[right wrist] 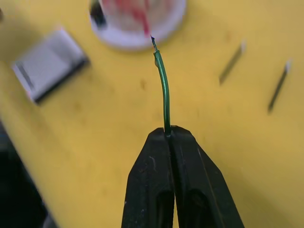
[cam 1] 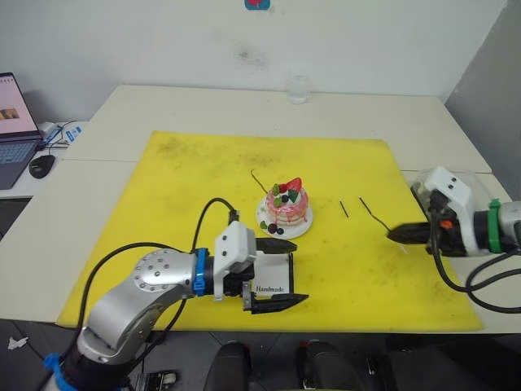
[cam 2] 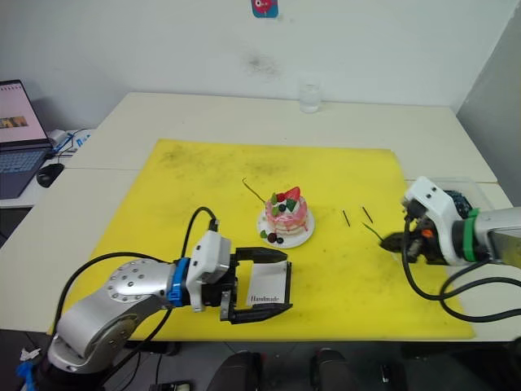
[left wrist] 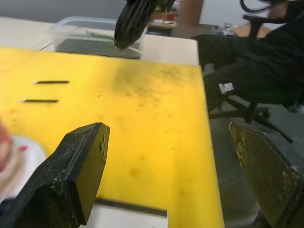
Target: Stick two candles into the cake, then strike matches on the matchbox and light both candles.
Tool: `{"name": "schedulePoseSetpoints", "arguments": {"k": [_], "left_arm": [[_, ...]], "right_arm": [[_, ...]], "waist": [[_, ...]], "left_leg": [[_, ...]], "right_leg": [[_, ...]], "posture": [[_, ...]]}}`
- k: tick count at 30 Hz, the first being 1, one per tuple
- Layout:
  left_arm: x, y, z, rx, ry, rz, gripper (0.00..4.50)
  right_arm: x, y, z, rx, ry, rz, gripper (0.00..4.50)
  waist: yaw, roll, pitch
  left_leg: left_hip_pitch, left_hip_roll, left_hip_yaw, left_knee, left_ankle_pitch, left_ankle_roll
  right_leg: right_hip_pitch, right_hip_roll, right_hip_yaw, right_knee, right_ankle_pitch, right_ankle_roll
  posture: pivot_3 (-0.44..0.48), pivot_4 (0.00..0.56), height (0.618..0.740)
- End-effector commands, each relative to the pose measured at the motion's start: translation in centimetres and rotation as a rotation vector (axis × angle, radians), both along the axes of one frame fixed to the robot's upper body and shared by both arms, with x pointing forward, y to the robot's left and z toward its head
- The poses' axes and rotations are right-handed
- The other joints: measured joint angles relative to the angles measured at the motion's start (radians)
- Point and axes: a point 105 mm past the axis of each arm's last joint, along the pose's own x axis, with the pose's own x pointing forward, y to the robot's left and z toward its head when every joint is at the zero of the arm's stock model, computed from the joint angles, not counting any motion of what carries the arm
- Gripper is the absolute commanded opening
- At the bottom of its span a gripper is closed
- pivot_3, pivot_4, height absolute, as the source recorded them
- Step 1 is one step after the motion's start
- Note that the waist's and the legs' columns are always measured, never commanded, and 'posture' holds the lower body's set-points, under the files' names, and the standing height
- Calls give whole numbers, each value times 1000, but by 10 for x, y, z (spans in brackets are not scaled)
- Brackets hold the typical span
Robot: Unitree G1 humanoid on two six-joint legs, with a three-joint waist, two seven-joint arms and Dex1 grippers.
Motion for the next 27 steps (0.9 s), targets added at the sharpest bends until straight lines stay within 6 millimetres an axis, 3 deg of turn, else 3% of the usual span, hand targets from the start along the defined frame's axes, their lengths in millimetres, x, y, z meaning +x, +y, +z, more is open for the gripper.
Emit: {"name": "schedulePoseSetpoints", "arguments": {"k": [1,5,11,18,27], "left_arm": [[1,14,11,-6,-32,70,4500],[8,34,8,22,-42,160,4500],[22,52,12,-6,-76,276,4500],[29,48,14,-43,-91,292,4500],[32,43,17,-67,-90,276,4500]], "right_arm": [[7,26,29,151,-240,11,47],[16,51,42,403,-372,2,47],[20,75,40,486,-543,17,47],[32,98,21,555,-639,3,47],[51,100,1,588,-664,-94,47]], "waist": [[0,0,0],[-1,0,0],[2,0,0],[-1,1,0],[0,1,0]], "left_leg": [[0,0,0,0,0,0],[0,0,1,0,0,0],[0,0,1,0,0,0],[1,1,1,0,0,0],[1,1,1,0,0,0]], "right_leg": [[0,0,0,0,0,0],[0,0,0,0,0,0],[0,-1,1,0,0,0],[0,-1,0,1,0,-1],[0,-1,0,1,0,-1]], "posture": [[0,150,740],[0,150,740],[0,150,740],[0,150,740],[0,150,740]]}}
